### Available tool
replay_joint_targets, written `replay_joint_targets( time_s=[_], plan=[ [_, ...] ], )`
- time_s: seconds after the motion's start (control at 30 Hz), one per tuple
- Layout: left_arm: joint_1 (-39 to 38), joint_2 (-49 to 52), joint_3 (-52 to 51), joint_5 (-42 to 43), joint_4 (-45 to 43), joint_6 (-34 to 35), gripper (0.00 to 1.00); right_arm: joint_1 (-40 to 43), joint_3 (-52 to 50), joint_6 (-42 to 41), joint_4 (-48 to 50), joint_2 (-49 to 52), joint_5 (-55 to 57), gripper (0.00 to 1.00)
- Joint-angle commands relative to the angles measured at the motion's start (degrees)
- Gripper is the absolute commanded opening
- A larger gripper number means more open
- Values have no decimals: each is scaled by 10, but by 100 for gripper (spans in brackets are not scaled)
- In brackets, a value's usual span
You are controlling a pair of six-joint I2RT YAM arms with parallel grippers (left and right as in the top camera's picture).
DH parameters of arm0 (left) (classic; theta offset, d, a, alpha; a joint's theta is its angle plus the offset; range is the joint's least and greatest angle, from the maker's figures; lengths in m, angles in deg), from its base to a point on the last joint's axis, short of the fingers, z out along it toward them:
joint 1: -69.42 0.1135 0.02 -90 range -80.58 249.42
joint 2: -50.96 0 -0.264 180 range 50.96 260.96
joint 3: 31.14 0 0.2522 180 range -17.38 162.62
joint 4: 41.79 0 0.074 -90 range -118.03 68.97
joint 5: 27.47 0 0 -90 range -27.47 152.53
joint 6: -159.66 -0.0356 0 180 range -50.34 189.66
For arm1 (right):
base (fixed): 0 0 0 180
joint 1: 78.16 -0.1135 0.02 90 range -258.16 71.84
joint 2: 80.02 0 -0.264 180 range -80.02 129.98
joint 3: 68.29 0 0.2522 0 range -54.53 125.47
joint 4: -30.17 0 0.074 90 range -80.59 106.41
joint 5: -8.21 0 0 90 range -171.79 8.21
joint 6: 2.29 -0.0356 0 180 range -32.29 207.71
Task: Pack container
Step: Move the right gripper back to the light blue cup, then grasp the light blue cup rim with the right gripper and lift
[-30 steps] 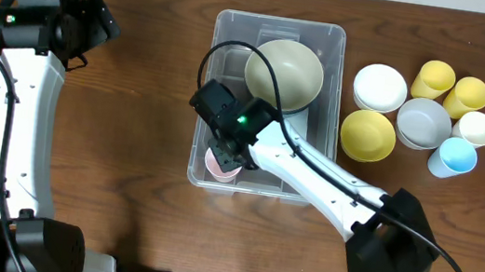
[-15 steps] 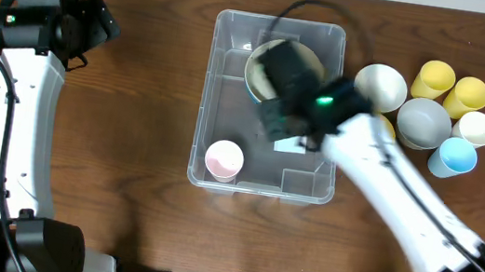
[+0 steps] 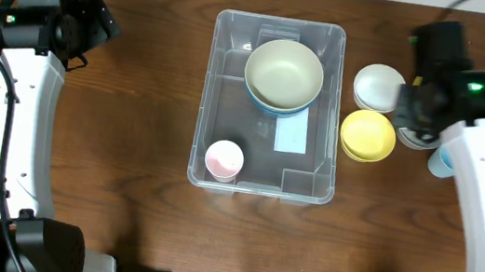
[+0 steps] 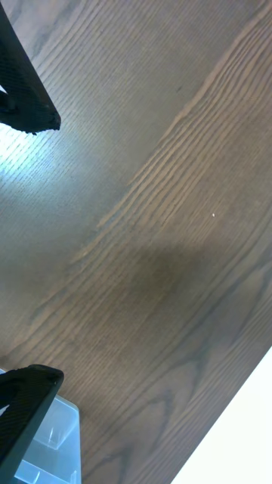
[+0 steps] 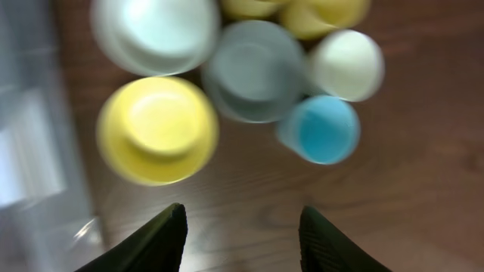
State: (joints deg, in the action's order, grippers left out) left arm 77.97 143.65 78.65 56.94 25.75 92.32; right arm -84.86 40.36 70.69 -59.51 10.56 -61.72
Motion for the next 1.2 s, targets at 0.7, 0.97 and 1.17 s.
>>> replay_joint_targets(
  time_s=[0.7, 0.97, 1.17],
  plan=[
    [2, 5, 5, -9, 2, -1, 98, 188, -223, 73, 222, 1, -98, 62],
    [2, 5, 5, -9, 2, -1, 98, 192, -274, 105, 292, 16, -98, 62],
    [2, 5, 5, -9, 2, -1, 98, 199, -275, 105, 305, 38, -98, 59]
  ],
)
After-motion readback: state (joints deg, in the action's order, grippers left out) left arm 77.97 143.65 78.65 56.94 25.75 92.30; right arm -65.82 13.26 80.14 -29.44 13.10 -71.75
